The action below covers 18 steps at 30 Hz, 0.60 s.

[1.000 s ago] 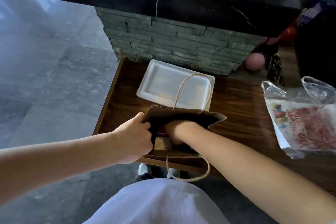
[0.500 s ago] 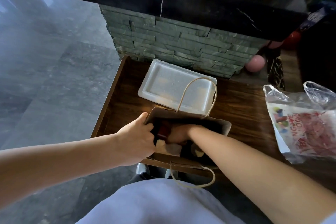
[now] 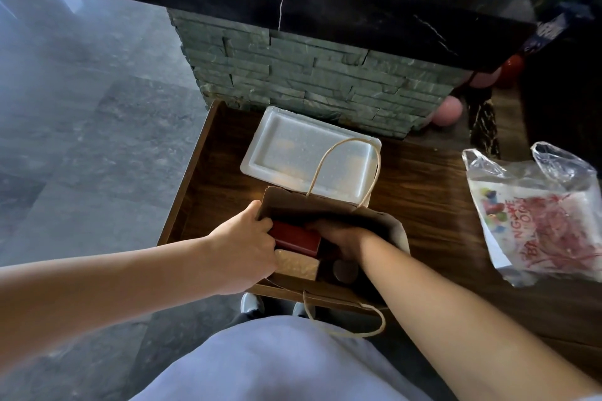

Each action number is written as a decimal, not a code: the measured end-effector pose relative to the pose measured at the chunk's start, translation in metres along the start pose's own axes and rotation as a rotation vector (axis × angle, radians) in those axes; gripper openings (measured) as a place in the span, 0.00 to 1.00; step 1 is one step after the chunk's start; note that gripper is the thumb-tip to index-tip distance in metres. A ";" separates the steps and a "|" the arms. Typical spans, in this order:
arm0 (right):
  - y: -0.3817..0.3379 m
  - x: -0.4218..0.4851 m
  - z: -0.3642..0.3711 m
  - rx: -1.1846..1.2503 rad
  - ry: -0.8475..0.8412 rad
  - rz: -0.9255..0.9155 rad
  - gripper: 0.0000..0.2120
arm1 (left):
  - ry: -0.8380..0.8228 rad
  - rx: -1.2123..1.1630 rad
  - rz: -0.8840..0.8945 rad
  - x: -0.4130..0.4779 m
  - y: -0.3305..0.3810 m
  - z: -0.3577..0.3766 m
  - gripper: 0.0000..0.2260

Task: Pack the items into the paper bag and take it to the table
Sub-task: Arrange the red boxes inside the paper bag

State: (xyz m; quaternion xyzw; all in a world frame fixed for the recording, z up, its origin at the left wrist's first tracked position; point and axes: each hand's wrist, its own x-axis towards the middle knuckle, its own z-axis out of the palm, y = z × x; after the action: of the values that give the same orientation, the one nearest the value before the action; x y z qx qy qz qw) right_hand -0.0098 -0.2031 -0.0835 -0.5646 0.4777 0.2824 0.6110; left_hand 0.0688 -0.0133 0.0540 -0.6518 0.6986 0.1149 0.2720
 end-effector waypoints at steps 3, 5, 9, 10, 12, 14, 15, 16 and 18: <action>0.000 0.003 -0.002 -0.056 -0.020 -0.034 0.15 | 0.004 0.009 0.006 0.000 0.001 0.001 0.09; 0.001 0.004 -0.004 -0.057 -0.030 -0.018 0.18 | 0.005 0.007 0.007 -0.001 0.002 0.002 0.09; 0.006 0.007 -0.002 -0.057 -0.024 -0.034 0.18 | 0.022 0.011 -0.003 -0.002 0.004 0.004 0.09; 0.006 0.007 0.000 -0.074 -0.012 -0.049 0.16 | 0.028 0.008 -0.005 -0.002 0.004 0.004 0.09; 0.006 0.005 0.007 -0.157 0.013 -0.092 0.11 | 0.035 0.012 -0.004 -0.002 0.004 0.004 0.09; 0.006 0.004 0.013 -0.218 0.011 -0.096 0.12 | 0.032 0.032 0.000 -0.002 0.004 0.004 0.08; 0.007 0.004 0.015 -0.222 -0.005 -0.080 0.11 | 0.030 0.039 0.002 -0.002 0.004 0.004 0.08; 0.007 0.004 0.014 -0.209 -0.022 -0.060 0.11 | 0.025 0.041 0.001 -0.002 0.005 0.004 0.08; 0.008 0.007 0.012 -0.184 -0.040 -0.032 0.11 | 0.010 0.036 -0.003 -0.002 0.004 0.003 0.08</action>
State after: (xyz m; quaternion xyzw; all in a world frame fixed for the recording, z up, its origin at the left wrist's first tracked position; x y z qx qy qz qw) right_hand -0.0111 -0.1910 -0.0947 -0.6203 0.4282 0.3266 0.5704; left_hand 0.0651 -0.0094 0.0522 -0.6484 0.7008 0.0988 0.2804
